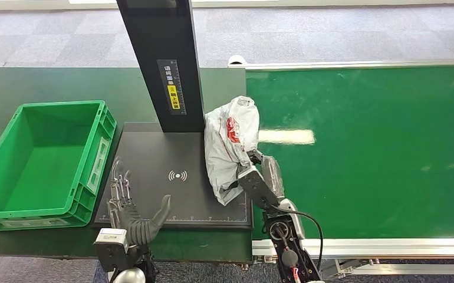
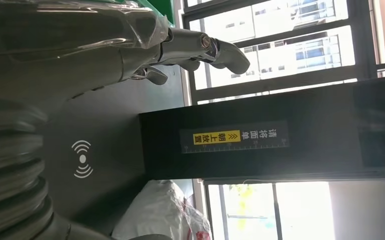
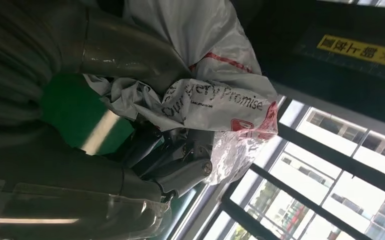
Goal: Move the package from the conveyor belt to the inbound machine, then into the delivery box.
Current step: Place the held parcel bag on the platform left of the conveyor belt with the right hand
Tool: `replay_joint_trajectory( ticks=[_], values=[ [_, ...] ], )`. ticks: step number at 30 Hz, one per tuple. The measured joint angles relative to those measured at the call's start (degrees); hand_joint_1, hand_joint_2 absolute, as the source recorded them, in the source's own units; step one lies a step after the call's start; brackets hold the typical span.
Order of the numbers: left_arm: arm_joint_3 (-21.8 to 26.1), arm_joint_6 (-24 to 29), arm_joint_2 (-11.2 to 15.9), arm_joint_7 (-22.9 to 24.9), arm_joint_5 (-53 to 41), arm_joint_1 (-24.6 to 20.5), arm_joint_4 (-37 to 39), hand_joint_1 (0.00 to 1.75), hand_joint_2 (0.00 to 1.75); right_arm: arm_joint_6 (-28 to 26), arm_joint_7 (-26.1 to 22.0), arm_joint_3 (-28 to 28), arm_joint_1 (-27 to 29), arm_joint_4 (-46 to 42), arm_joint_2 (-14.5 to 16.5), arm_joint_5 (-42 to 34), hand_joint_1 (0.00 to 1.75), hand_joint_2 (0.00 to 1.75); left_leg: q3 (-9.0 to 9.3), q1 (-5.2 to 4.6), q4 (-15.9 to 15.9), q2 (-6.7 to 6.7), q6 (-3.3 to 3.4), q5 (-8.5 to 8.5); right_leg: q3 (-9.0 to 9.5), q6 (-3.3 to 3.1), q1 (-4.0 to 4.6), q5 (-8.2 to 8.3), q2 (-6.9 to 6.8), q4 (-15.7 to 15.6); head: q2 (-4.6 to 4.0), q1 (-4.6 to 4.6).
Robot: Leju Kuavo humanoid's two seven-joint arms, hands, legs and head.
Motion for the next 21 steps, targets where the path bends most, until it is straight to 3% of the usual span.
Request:
replay_joint_trajectory(
  ticks=[8,9,12,13,21],
  values=[
    [0.39,-0.11,0.28,0.01,0.1,-0.5,0.83,0.0,1.75,15.25,-7.22,4.5,-1.71,4.0,1.19,-4.57,1.75,1.75,0.0,0.0,0.0,0.0,0.0,0.0,-0.01,0.0,0.0,0.0,0.0,0.0,0.0,-0.01],
    [0.39,-0.11,0.32,0.01,0.1,-0.55,0.94,0.0,1.75,15.76,-7.57,4.93,-1.86,4.43,1.31,-4.77,1.62,1.75,0.0,0.0,0.0,0.0,0.0,0.0,-0.01,0.0,0.0,0.0,0.0,0.0,0.0,-0.01],
    [0.39,-0.11,0.45,0.01,0.12,-0.63,1.19,0.0,1.75,17.12,-8.74,6.07,-2.48,5.9,1.62,-5.25,0.31,1.75,0.0,0.0,0.0,0.03,0.0,0.0,-0.02,0.0,0.0,0.0,0.02,0.0,0.0,-0.01],
    [0.4,-0.12,0.49,0.01,0.19,-0.66,1.26,0.0,1.75,17.5,-9.16,6.5,-2.73,6.47,1.7,-5.31,0.0,1.75,0.0,0.0,0.0,0.04,0.0,0.0,-0.02,0.0,0.0,0.0,0.03,0.0,0.01,0.0],
    [0.49,-0.71,0.83,0.01,0.62,-0.76,1.6,0.0,1.75,20.61,-11.74,9.02,-4.57,10.76,2.22,-6.63,0.0,1.75,-0.01,0.0,0.0,0.01,0.0,0.0,-0.01,0.0,-0.01,0.0,0.01,0.0,0.01,0.01]
  ],
)
